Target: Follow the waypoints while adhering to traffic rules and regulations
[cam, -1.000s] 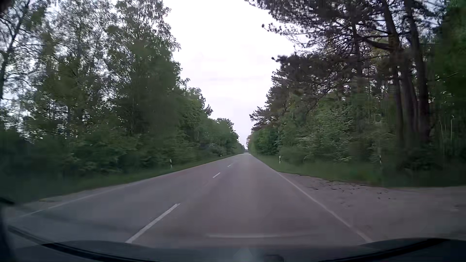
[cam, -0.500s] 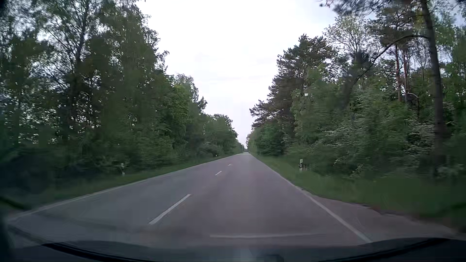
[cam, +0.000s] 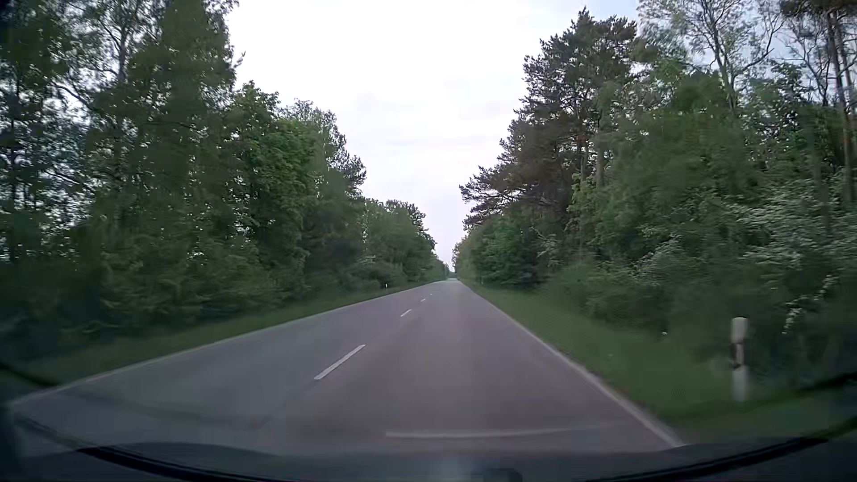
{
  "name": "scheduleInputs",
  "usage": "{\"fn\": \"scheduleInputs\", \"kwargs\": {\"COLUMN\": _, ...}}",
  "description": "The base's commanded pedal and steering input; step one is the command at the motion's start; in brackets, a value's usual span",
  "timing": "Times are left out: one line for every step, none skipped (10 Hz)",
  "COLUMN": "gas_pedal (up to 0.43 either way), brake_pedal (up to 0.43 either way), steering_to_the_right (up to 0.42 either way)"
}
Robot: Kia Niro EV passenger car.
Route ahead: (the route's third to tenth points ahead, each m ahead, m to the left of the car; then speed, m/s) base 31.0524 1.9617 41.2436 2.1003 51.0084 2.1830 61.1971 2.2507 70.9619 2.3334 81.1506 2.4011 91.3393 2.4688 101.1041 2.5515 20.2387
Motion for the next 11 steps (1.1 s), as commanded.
{"fn": "scheduleInputs", "kwargs": {"gas_pedal": 0.118, "brake_pedal": 0.000, "steering_to_the_right": 0.000}}
{"fn": "scheduleInputs", "kwargs": {"gas_pedal": 0.118, "brake_pedal": 0.000, "steering_to_the_right": 0.000}}
{"fn": "scheduleInputs", "kwargs": {"gas_pedal": 0.118, "brake_pedal": 0.000, "steering_to_the_right": 0.000}}
{"fn": "scheduleInputs", "kwargs": {"gas_pedal": 0.118, "brake_pedal": 0.000, "steering_to_the_right": 0.000}}
{"fn": "scheduleInputs", "kwargs": {"gas_pedal": 0.118, "brake_pedal": 0.000, "steering_to_the_right": 0.000}}
{"fn": "scheduleInputs", "kwargs": {"gas_pedal": 0.118, "brake_pedal": 0.000, "steering_to_the_right": 0.000}}
{"fn": "scheduleInputs", "kwargs": {"gas_pedal": 0.118, "brake_pedal": 0.000, "steering_to_the_right": 0.000}}
{"fn": "scheduleInputs", "kwargs": {"gas_pedal": 0.110, "brake_pedal": 0.000, "steering_to_the_right": 0.000}}
{"fn": "scheduleInputs", "kwargs": {"gas_pedal": 0.110, "brake_pedal": 0.000, "steering_to_the_right": 0.000}}
{"fn": "scheduleInputs", "kwargs": {"gas_pedal": 0.110, "brake_pedal": 0.000, "steering_to_the_right": 0.000}}
{"fn": "scheduleInputs", "kwargs": {"gas_pedal": 0.118, "brake_pedal": 0.000, "steering_to_the_right": 0.000}}
